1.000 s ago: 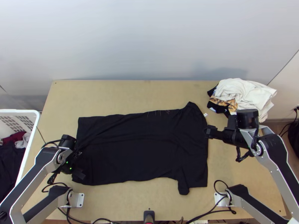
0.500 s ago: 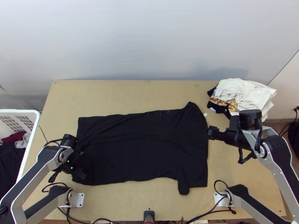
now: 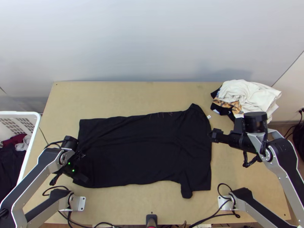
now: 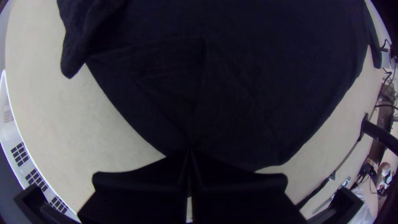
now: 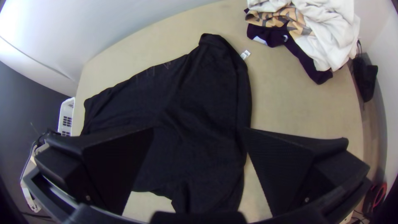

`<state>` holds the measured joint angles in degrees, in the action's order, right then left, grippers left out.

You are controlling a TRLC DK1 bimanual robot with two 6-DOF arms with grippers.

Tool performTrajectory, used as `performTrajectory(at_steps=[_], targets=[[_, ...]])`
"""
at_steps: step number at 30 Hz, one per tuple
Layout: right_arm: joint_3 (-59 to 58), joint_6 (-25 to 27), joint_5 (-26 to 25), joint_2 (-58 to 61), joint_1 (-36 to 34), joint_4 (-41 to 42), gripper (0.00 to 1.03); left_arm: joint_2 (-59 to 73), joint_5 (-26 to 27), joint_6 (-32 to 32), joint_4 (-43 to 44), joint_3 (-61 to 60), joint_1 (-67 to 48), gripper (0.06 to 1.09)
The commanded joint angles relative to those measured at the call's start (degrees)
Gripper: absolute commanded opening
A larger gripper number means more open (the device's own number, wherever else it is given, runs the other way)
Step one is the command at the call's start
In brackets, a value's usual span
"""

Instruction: Fold the t-shirt

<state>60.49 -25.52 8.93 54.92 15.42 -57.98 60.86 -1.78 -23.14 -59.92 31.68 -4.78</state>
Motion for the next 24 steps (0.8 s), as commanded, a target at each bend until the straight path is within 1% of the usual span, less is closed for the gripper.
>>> performTrajectory(at_steps=[1,5,7,9,15,18,21,24], targets=[[1.1,-0.1,0.0,0.6,3.4,-2.1,0.97,-0.3,0.6,2.0,3.9,3.2,1.3,0.1],[0.9,0.1,0.1,0.5,11.1,-5.4,0.97,0.8,0.6,4.4,6.7,7.4,3.5,0.1],[-0.3,0.7,2.7,0.3,13.5,-7.1,0.97,1.3,0.6,6.3,7.0,9.3,4.0,0.1],[-2.0,1.2,4.1,0.2,15.7,-8.2,0.97,1.5,0.6,7.7,7.1,10.7,4.0,0.1],[-9.4,1.3,4.5,0.4,22.6,-8.6,0.97,2.1,-0.1,10.3,8.2,12.3,3.7,0.1],[-10.3,1.4,4.5,2.7,25.0,-8.0,0.96,2.5,-0.5,11.4,8.9,12.9,3.7,0.1],[-10.8,5.0,4.4,6.8,27.8,-8.1,0.96,2.6,-0.5,12.2,9.4,13.5,3.5,0.1],[-13.5,5.6,4.4,9.3,31.5,-7.9,0.96,3.1,-0.8,13.6,9.6,15.3,3.3,0.1]])
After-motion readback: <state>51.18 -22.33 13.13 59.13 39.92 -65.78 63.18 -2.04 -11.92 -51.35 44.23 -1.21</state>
